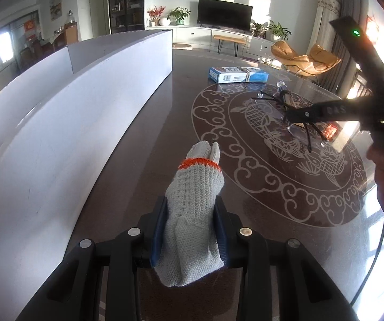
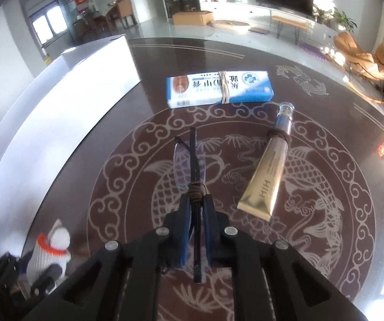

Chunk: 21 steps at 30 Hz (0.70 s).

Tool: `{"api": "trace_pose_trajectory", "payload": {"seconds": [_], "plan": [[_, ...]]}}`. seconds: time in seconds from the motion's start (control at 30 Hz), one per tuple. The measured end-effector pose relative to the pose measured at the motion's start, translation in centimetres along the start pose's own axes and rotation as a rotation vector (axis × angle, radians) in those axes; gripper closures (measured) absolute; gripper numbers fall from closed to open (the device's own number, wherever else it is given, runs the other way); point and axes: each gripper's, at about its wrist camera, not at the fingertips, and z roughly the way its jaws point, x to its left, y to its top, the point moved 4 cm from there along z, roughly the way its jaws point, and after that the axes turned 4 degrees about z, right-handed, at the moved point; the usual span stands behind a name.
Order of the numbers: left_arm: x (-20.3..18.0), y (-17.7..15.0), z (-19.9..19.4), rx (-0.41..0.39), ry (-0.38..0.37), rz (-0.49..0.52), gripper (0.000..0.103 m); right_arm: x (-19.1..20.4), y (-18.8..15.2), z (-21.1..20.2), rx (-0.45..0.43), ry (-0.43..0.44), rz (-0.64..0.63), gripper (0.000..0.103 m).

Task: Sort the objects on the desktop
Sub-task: 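Grasp the black sunglasses with the right tool while the left tool holds the glove, then carry the glove and sunglasses into the bin and release both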

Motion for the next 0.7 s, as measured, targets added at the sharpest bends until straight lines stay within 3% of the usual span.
{"api": "trace_pose_trajectory", "payload": {"seconds": [0.23,0.43,0.57,0.7], "plan": [[0.2,-0.9,-3.5,-0.020,-0.071,-0.060,0.070,0.2,-4.6,-6.6,-0.035,0.072,-0.060,0.093],[3.4,2.2,-9.6,-0.106,-0.112,-0.136,0.070,4.4,-1.5,-11.5,-0.126,0.167,-0.087,0.093],[9.6,5.2,-13.5,-0.159,-0.048,-0.188,0.070,11.5,2.6,-13.0,-0.176,0.274,-0.137,0.093],[17.9,6.6,-14.1,-0.144,0.104,-0.236,0.070,20.9,5.4,-12.2,-0.193,0.385,-0.207,0.093]]}}
